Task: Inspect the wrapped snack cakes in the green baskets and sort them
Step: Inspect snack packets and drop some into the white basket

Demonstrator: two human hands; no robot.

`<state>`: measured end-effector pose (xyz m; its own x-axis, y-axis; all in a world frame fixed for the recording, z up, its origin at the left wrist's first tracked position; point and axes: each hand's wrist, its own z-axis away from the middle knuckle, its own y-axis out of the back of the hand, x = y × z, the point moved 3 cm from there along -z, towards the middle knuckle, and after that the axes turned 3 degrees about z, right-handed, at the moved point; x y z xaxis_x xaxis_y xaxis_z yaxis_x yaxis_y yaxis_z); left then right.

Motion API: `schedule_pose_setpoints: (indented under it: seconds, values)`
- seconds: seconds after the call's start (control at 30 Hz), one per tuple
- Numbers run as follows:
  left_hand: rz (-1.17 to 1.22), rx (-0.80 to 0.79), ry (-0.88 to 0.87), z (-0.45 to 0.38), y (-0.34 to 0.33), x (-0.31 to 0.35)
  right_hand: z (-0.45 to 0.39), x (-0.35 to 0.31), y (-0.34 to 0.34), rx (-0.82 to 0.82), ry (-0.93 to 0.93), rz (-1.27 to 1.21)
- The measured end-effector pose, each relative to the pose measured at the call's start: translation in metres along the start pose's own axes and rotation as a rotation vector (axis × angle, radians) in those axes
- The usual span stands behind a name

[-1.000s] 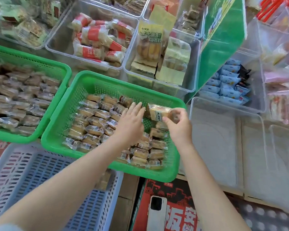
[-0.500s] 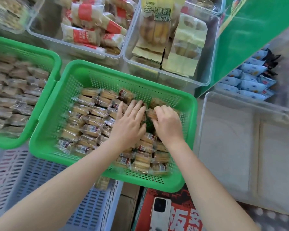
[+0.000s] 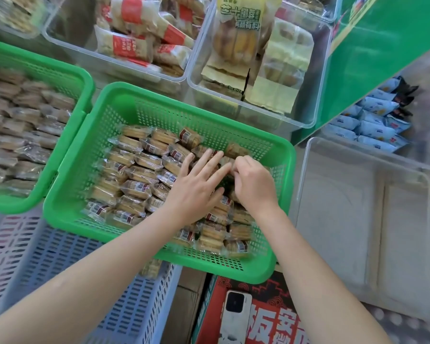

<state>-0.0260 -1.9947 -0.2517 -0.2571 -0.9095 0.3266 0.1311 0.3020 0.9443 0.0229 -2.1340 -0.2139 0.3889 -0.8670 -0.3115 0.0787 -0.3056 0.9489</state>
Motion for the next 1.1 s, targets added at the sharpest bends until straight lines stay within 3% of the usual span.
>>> schedule_pose_setpoints:
  seconds: [0.1, 0.37, 0.43, 0.5, 0.57, 0.9, 1.1]
  values:
    - [-0.015, 0.013, -0.020, 0.003, -0.001, 0.002, 0.011, 0.000, -0.004, 0.076, 0.020, 0.008]
    - [-0.134, -0.069, -0.060, 0.002, -0.009, 0.004, 0.013, 0.007, 0.004, -0.024, -0.092, -0.108]
    - [-0.117, -0.078, -0.047, 0.003, -0.011, 0.003, 0.018, 0.005, 0.010, -0.164, -0.039, -0.122]
    - [-0.098, -0.087, -0.042, 0.004, -0.012, 0.003, 0.023, 0.003, 0.006, -0.411, 0.023, 0.017]
    - [-0.080, -0.099, -0.035, 0.003, -0.012, 0.003, 0.025, 0.002, 0.001, -0.540, 0.042, 0.164]
    - [-0.068, -0.116, -0.014, 0.002, -0.012, 0.002, 0.029, -0.006, 0.011, -0.567, 0.062, 0.418]
    - [-0.065, -0.119, -0.014, 0.001, -0.011, 0.002, 0.024, -0.012, 0.015, -0.573, 0.081, 0.425]
